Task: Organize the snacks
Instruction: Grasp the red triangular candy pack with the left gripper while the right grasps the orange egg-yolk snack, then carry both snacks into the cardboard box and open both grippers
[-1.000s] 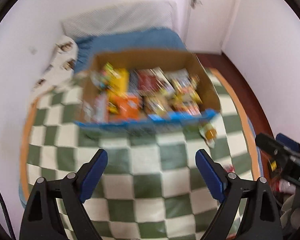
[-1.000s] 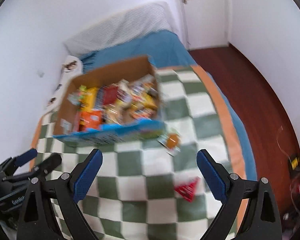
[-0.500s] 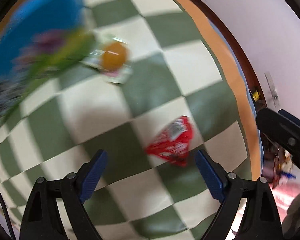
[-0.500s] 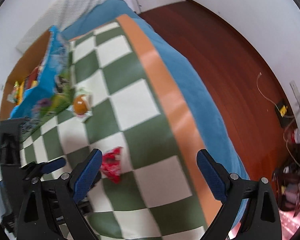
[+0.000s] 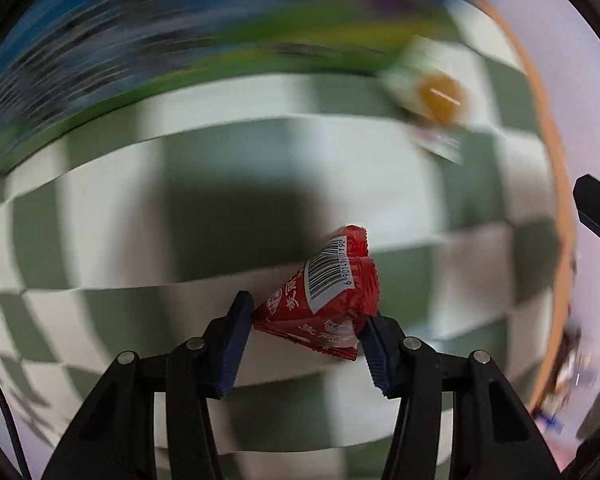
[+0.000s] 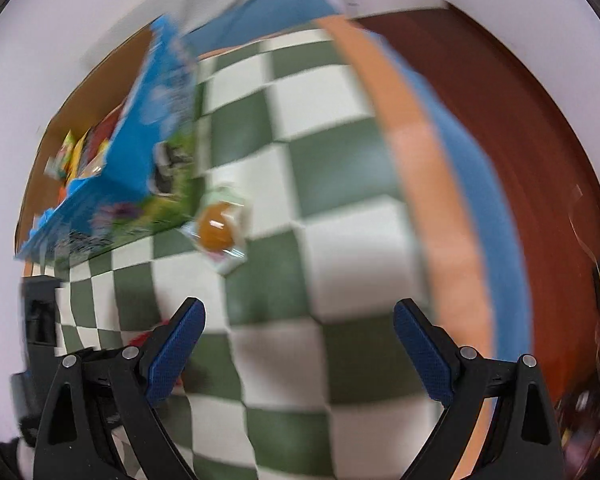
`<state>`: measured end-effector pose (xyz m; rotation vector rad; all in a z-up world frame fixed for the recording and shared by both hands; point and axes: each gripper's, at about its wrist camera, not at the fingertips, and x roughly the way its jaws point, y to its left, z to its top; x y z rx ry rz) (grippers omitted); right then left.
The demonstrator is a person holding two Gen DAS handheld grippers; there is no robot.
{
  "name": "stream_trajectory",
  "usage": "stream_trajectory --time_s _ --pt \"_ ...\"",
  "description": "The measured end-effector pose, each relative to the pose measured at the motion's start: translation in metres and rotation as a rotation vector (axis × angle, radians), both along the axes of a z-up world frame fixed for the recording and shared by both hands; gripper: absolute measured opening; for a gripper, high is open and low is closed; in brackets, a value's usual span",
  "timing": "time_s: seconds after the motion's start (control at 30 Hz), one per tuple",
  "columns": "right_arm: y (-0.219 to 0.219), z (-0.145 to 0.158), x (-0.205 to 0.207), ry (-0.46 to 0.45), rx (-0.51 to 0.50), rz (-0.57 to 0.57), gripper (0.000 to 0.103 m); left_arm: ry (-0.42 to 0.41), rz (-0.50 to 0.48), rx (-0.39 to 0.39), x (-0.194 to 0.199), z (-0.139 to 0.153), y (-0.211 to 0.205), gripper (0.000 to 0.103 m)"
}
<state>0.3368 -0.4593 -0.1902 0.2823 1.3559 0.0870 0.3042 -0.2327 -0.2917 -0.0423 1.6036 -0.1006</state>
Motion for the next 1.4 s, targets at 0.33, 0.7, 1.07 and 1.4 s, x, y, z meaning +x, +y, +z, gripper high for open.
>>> stream_trajectory --time_s 0.33,0.7,1.07,1.4 --pt "0.078 -0.072 0.083 0.030 -0.047 0.153 0.101 0.013 0.222 0.020 0.007 -0.010 0.060 0.049" --pt "0.075 -0.077 0.088 0.032 -0.054 0.190 0.069 0.020 0.233 0.017 0.006 -0.011 0.079 0.049" --pt "0.080 -0.045 0.040 0.003 0.031 0.154 0.066 0.009 0.197 -0.017 0.002 0.002 0.078 0.049" --pt "0.110 0.070 0.011 -0.138 0.219 0.205 0.066 -0.128 0.161 -0.149 0.007 0.111 0.090 0.049"
